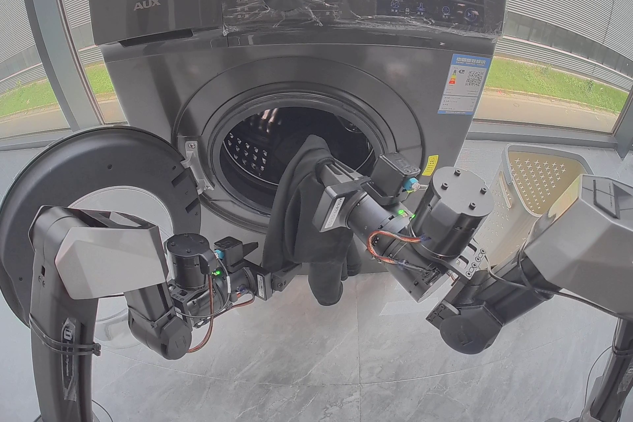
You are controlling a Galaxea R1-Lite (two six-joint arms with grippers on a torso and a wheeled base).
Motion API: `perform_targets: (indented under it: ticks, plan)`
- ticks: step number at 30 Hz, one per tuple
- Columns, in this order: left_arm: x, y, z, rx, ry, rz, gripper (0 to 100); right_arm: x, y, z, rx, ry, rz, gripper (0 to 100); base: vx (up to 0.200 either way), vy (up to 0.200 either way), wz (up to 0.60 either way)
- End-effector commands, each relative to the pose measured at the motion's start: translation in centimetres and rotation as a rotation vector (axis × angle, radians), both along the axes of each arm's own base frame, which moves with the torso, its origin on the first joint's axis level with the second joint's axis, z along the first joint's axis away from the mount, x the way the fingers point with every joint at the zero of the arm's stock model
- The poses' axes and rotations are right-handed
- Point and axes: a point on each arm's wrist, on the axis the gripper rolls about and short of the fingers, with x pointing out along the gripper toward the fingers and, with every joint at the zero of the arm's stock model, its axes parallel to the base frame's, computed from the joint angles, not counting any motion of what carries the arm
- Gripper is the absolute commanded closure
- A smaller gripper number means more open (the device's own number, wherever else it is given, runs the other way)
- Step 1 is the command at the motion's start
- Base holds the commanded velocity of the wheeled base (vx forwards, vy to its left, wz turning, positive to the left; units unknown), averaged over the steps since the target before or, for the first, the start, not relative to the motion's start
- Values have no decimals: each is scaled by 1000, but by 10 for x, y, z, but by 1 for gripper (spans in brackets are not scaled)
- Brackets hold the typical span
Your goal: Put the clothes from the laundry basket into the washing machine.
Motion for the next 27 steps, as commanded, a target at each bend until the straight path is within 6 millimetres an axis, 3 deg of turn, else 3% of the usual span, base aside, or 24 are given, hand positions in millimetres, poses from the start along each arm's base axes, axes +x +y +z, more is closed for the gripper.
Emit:
perform_targets:
  ticks: [1, 2, 3, 10, 14, 22, 25, 26, 27]
  plan:
    - [5, -3, -8, 3, 2, -1, 0, 0, 0, 1, 1, -1, 0, 100, 0, 0, 0]
    - [7, -5, -9, 1, -3, -1, 0, 0, 0, 0, 0, 0, 0, 100, 0, 0, 0]
    - [8, -5, -9, 0, -5, 0, 100, 0, 0, 1, 1, -1, 0, 100, 0, 0, 0]
    - [9, -7, -2, -8, -25, -1, 100, 4, -4, -3, -7, 6, -12, 100, 0, 0, 0]
    - [3, 0, 26, -31, -77, 8, 100, 8, -7, -12, -27, 26, -24, 100, 0, 0, 0]
    - [-46, 26, 88, -67, -149, -59, 100, 13, -9, -27, -31, 55, -11, 100, 0, 0, 0]
    - [-52, 28, 99, -59, -189, -80, 100, 11, -11, -33, -47, 71, -6, 100, 0, 0, 0]
    - [-53, 29, 104, -62, -207, -80, 100, 11, -11, -34, -51, 76, -6, 0, 0, 0, 0]
    - [-55, 29, 108, -68, -215, -80, 100, 12, -12, -37, -55, 84, -13, 0, 0, 0, 0]
